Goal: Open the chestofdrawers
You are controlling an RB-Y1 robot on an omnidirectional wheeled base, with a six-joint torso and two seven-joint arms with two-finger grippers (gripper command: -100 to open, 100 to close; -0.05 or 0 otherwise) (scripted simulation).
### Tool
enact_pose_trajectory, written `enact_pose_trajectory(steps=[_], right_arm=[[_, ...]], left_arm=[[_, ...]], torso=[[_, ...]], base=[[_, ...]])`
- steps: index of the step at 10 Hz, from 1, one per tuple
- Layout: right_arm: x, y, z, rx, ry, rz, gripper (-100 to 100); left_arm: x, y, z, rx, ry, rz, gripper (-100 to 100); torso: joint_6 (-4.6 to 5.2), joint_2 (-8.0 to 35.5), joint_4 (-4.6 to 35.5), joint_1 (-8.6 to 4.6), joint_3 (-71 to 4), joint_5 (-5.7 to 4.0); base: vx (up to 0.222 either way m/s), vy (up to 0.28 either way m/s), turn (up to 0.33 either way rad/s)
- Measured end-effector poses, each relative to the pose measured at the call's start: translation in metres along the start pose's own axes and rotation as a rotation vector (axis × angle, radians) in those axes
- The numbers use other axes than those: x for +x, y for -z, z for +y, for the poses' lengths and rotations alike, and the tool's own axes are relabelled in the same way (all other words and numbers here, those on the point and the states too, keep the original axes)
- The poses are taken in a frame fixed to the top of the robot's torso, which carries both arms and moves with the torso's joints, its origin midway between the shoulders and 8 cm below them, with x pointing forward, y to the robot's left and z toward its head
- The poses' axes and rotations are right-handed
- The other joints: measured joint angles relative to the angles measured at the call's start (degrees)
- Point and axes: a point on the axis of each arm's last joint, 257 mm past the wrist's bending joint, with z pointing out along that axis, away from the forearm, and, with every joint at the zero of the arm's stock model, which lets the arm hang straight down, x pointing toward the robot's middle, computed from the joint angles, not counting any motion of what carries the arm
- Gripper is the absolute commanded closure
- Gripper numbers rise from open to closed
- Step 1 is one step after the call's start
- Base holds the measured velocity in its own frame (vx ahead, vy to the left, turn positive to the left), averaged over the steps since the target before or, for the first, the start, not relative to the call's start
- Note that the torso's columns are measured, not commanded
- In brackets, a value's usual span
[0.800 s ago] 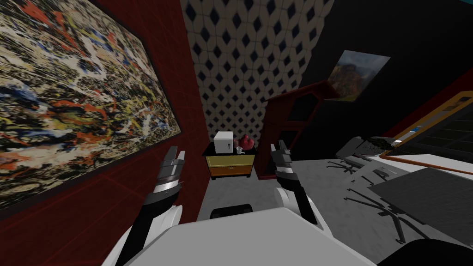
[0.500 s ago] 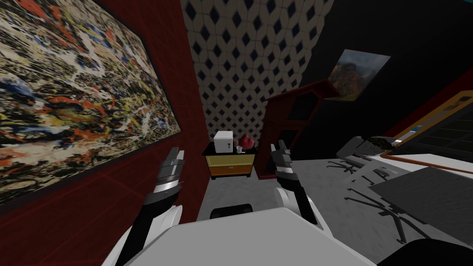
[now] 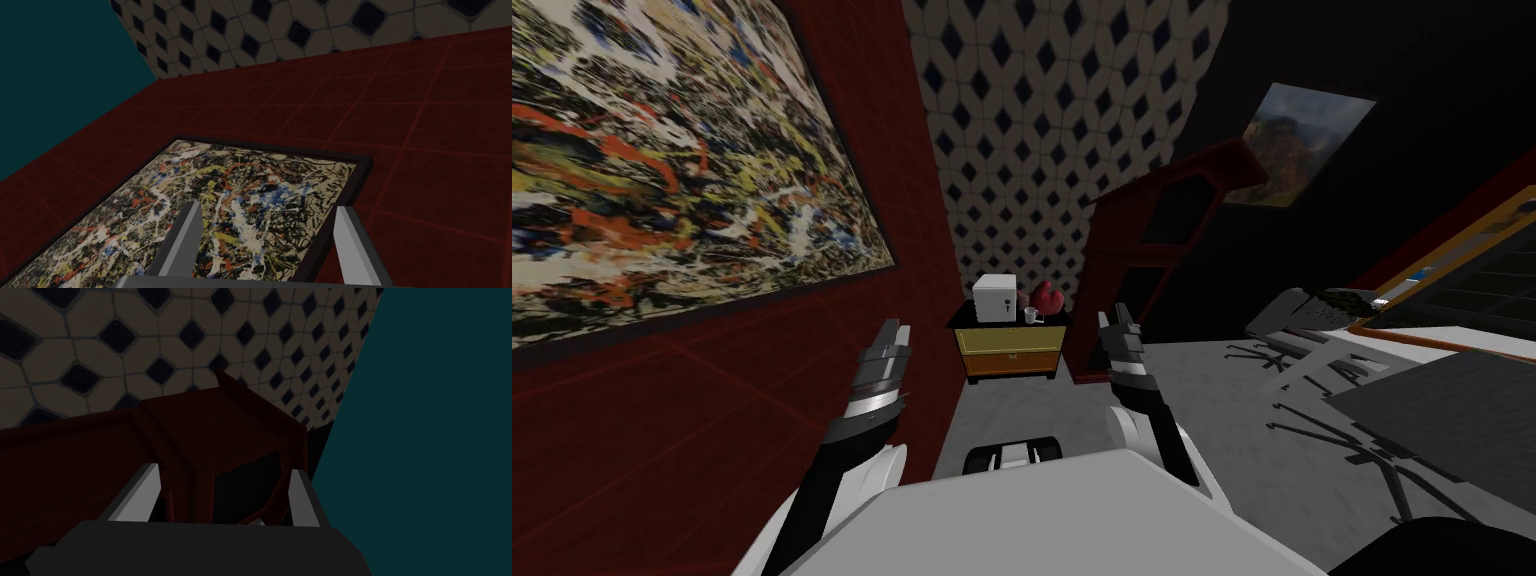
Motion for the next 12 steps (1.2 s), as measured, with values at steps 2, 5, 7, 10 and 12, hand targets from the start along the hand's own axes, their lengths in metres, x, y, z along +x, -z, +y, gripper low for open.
enact_pose_trajectory(steps=[2,5,7,10,12], right_arm=[[0.0,0.0,0.0,0.0,0.0,0.0,0],[0.0,0.0,0.0,0.001,0.0,0.0,0],[0.0,0.0,0.0,0.001,0.0,0.0,0],[0.0,0.0,0.0,0.001,0.0,0.0,0],[0.0,0.0,0.0,0.001,0.0,0.0,0]], left_arm=[[0.0,0.0,0.0,0.0,0.0,0.0,-100],[0.011,0.006,0.012,-0.003,-0.031,0.068,-100],[0.015,0.01,0.025,-0.01,-0.046,0.099,-100],[0.02,0.021,0.046,-0.024,-0.067,0.133,-100],[0.022,0.027,0.057,-0.031,-0.075,0.147,-100]], torso=[[0.0,8.5,8.5,0.0,-16.9,0.0],[0.0,11.0,11.0,-0.03,-22.3,-0.01],[0.0,11.1,11.1,-0.01,-22.3,0.0],[0.0,11.1,11.1,-0.02,-22.3,0.0],[0.0,11.2,11.2,0.01,-22.3,0.0]], base=[[0.015,-0.009,-0.003],[0.06,-0.03,-0.006],[0.078,-0.036,-0.008],[0.084,-0.043,-0.01],[0.068,-0.035,-0.005]])
